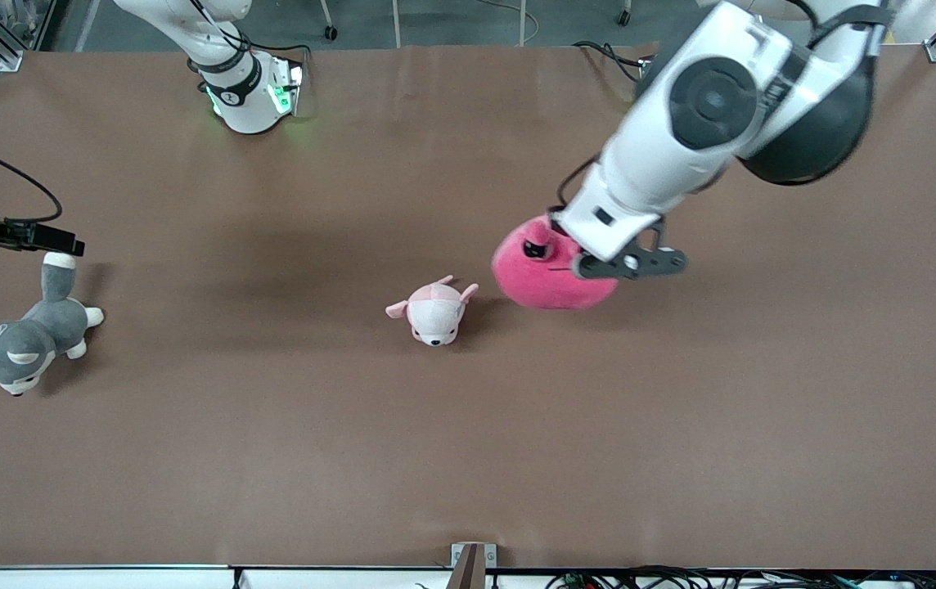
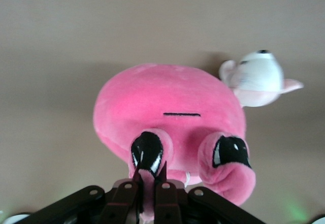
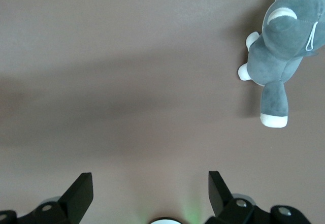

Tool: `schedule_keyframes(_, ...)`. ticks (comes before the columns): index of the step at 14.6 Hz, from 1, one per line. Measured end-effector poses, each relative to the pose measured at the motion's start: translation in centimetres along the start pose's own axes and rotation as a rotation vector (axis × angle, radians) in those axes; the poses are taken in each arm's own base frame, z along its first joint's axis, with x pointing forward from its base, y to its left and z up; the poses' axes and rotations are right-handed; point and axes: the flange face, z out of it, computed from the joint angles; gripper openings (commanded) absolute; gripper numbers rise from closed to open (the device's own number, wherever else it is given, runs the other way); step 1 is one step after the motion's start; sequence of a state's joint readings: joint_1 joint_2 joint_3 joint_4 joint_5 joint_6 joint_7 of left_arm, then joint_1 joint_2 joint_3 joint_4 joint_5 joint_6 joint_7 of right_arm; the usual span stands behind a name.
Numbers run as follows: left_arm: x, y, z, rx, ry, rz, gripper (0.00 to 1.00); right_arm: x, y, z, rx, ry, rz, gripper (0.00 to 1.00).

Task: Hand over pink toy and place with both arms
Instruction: 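Carry the pink plush to mid-table while the right gripper reaches toward it, then grasp the pink plush with the right gripper beside the left gripper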

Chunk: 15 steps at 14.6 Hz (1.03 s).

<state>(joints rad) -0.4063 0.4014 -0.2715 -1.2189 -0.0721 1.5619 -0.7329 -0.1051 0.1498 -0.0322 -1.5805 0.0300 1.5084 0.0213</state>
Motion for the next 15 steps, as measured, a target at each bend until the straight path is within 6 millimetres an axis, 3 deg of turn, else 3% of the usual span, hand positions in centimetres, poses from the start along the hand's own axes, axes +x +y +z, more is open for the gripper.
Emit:
schedule_keyframes(3,-3.1,4.9,0.1,-0.056,0.053,-0.025,0.0,-0.6,-1.8,-1.0,0.057,-0.009,0.213,1.0)
schedule_keyframes(5,-4.8,7.6,0.3,-0.091,0.077,-0.017,0.0,-1.1,-4.9,-1.5,0.087,-0.02,0.356,1.0)
schedule_keyframes(10,-8.3,12.5,1.1,-0.149,0.1,0.002,0.0,-3.5,-17.4,-1.3,0.093,-0.02,0.606,1.0)
schedule_keyframes(15,-10.6,15.9,2.7,-0.203,0.115,0.003,0.0,-7.1,-26.7,-0.9,0.134,-0.053,0.768,1.0)
